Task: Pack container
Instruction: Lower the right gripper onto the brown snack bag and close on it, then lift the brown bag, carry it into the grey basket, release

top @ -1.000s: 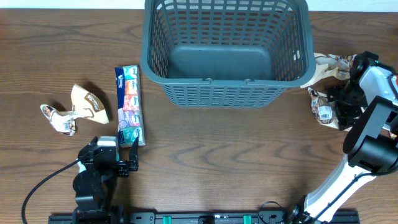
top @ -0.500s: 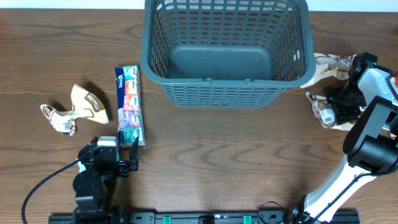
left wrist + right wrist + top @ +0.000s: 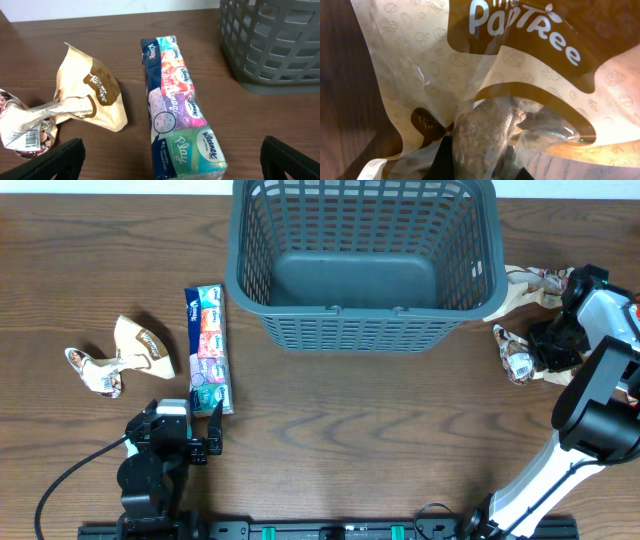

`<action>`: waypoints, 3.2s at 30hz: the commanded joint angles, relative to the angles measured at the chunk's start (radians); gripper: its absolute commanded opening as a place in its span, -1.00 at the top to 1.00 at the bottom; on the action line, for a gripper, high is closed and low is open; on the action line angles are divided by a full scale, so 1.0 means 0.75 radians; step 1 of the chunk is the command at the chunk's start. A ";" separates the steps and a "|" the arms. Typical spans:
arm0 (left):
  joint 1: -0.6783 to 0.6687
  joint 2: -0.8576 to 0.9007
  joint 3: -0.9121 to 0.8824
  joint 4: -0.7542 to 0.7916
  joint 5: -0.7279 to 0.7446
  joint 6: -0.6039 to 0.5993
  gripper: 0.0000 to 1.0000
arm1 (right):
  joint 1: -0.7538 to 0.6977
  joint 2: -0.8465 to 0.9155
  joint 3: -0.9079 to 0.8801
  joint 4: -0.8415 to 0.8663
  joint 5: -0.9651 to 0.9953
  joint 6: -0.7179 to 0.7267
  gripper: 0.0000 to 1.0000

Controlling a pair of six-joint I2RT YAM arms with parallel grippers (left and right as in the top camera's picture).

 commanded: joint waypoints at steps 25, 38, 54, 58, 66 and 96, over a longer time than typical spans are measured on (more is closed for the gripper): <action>0.008 -0.009 -0.019 -0.022 0.010 -0.017 -0.97 | 0.101 -0.997 0.507 0.474 -0.565 -0.457 0.98; 0.008 -0.009 -0.019 -0.022 0.010 -0.017 -0.97 | 0.631 -0.646 0.507 0.583 -0.651 -0.830 0.98; 0.008 -0.009 -0.019 -0.022 0.010 -0.017 -0.97 | 0.730 -0.433 0.484 0.080 -0.590 -1.146 0.98; 0.008 -0.009 -0.019 -0.022 0.010 -0.017 -0.98 | 0.730 -0.363 0.452 0.076 -0.591 -1.206 0.98; 0.008 -0.009 -0.019 -0.022 0.010 -0.017 -0.97 | 0.731 -0.182 0.452 0.087 -0.591 -1.246 0.98; 0.008 -0.009 -0.019 -0.022 0.010 -0.017 -0.97 | 0.822 0.050 0.446 -0.025 -0.426 -1.284 0.70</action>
